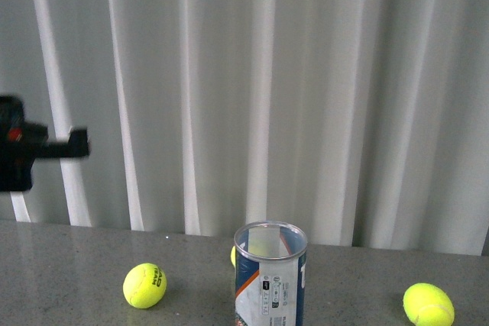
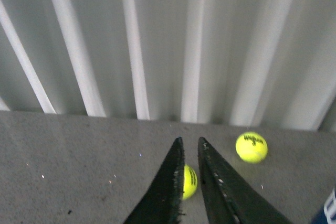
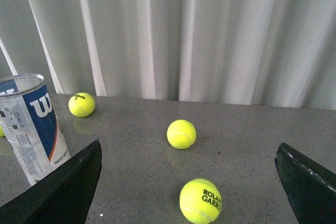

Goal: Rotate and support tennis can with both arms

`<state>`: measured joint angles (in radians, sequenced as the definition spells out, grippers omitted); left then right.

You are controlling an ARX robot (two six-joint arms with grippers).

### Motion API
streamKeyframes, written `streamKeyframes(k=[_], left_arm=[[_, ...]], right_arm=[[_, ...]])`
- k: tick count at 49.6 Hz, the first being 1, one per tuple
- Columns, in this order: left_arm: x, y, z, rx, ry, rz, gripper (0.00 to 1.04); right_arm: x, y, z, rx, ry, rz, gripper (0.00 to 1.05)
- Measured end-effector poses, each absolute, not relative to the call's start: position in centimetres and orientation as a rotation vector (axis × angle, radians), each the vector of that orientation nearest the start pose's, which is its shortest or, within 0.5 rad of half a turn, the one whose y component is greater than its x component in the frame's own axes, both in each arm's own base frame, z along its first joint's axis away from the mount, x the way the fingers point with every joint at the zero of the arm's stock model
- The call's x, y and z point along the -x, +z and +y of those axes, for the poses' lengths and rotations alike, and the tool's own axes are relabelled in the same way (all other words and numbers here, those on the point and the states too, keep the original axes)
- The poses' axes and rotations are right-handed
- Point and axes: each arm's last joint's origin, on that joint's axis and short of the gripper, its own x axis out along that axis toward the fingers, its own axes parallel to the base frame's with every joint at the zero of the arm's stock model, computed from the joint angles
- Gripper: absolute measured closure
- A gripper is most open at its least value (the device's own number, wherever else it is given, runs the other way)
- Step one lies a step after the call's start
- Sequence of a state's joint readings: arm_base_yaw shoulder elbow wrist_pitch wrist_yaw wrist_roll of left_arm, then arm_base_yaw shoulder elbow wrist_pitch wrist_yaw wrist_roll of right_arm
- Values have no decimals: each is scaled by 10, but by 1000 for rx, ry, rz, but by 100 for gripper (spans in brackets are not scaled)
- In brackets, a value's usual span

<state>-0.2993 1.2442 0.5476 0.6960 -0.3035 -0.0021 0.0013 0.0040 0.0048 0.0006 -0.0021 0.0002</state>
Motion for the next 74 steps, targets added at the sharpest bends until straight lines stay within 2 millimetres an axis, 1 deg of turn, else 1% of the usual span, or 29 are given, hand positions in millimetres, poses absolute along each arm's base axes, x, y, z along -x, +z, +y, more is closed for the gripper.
streamKeyframes(k=[2, 4, 12, 16, 23, 36, 42, 53, 56, 74], left_arm=[[-239, 232, -62, -2, -11, 15, 101], [-232, 226, -58, -4, -18, 19, 101], [-212, 216, -41, 2, -10, 4, 101], [-198, 205, -31, 0, 3, 11, 101], [-178, 194, -21, 2, -9, 3, 101], [-158, 183, -11, 2, -3, 9, 101], [-150, 179, -2, 2, -13, 7, 101], [-139, 175, 0, 2, 2, 7, 101], [-137, 170, 0, 2, 0, -2, 101], [-125, 175, 0, 3, -2, -28, 101]], right_arm=[[-98, 165, 0, 0, 3, -1, 7], [-98, 165, 0, 0, 3, -1, 7], [-98, 165, 0, 0, 3, -1, 7], [-98, 165, 0, 0, 3, -2, 7], [-98, 165, 0, 0, 3, -1, 7], [-98, 165, 0, 0, 3, -1, 7], [-98, 165, 0, 0, 3, -1, 7], [-98, 165, 0, 0, 3, -1, 7], [-98, 165, 0, 0, 3, -1, 7], [-98, 165, 0, 0, 3, -1, 7]])
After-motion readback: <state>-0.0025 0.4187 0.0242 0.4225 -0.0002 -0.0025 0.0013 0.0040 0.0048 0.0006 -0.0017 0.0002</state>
